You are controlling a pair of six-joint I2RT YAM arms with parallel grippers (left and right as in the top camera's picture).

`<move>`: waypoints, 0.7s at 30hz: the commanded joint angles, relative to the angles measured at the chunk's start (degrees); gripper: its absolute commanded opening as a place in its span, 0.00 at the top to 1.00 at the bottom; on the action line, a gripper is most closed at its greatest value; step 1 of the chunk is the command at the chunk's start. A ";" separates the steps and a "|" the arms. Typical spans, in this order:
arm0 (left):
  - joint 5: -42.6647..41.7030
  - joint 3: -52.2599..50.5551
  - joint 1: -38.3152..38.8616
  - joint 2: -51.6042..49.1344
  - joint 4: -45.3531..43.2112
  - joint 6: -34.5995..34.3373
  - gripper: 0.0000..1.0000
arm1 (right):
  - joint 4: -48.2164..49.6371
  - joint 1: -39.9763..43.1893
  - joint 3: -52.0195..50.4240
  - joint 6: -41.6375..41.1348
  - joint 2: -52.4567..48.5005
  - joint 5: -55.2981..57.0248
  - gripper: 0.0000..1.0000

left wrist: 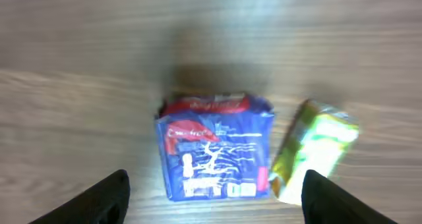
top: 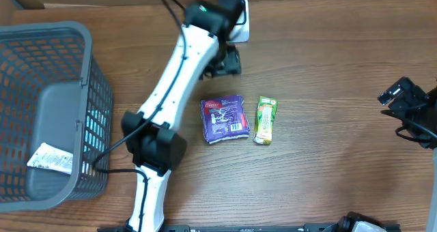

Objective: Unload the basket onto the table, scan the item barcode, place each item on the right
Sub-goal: 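Carry the purple pack out and place it left of the tea box, then reach the left gripper into the basket and grasp the teal wipes packet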

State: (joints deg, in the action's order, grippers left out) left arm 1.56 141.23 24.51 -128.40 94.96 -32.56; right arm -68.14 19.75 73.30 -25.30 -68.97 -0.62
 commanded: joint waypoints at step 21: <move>1.99 -21.03 -48.50 39.28 0.59 8.24 0.20 | 0.35 0.15 0.92 -0.24 0.04 0.37 0.00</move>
State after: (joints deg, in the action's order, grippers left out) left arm 2.52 126.39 -17.58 -88.66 96.23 -25.06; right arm -68.14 19.75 73.30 -25.30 -68.97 -0.62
